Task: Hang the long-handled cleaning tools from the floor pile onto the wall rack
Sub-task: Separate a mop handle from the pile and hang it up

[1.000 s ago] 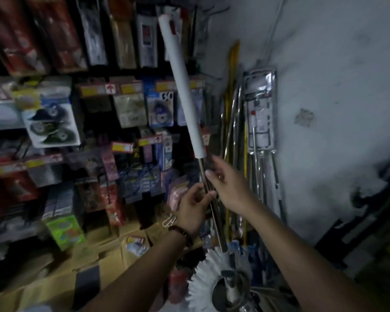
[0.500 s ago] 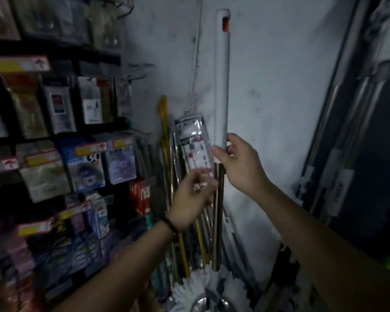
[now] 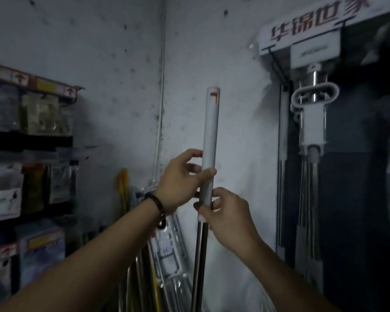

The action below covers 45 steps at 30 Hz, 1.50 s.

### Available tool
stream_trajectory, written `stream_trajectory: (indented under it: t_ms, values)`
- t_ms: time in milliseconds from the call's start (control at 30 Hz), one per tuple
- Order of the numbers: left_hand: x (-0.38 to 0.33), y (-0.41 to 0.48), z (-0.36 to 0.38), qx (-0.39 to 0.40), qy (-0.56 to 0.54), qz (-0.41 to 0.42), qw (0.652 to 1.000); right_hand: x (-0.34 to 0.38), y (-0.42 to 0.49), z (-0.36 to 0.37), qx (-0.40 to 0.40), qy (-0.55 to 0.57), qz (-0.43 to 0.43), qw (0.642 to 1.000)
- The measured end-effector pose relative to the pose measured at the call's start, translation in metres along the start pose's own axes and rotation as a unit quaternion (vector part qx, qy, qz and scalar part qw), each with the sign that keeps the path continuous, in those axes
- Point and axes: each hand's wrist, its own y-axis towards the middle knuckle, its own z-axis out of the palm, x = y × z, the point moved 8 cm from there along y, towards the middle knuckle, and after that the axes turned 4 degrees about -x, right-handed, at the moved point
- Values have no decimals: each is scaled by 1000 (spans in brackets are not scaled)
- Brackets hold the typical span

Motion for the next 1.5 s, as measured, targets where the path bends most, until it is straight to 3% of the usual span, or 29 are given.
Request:
stream_trajectory:
  t_ms: [267,533,900,1300,1500]
  values:
    - [-1,72,68,39,-59,23,997,16,91,-81,-72,-55,-95,991]
    - [-28,133,128,88,-50,82,991,28,137,-133,-144,-148,-87,975]
    - [-39,180,178,86,-40,118,988,35,175,-169,-204,-241,-68,947]
    - [3,225,214,114,-10,53,992,-2,221,-159,-157,-351,-12,923]
    - [12,230,221,93,18,111,989,-33,205,-137,-97,-345,42,932]
